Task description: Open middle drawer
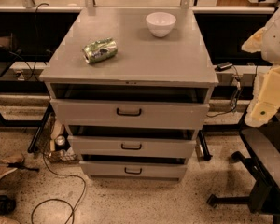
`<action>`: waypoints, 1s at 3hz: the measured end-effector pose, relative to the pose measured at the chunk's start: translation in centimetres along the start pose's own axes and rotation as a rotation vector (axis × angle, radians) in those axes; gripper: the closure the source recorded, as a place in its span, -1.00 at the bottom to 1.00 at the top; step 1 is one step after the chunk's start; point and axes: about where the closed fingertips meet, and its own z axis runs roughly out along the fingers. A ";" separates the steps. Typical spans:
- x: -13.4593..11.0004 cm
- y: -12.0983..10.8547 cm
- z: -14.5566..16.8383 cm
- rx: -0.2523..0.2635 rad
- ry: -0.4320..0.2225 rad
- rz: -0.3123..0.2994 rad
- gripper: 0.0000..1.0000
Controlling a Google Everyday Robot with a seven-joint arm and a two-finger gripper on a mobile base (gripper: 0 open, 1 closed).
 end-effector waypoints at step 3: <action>0.7 4.6 9.4 -0.003 -0.002 -0.181 -1.00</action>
Offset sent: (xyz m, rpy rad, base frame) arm -0.0462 -0.0001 -0.1915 -0.1214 0.1188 0.1790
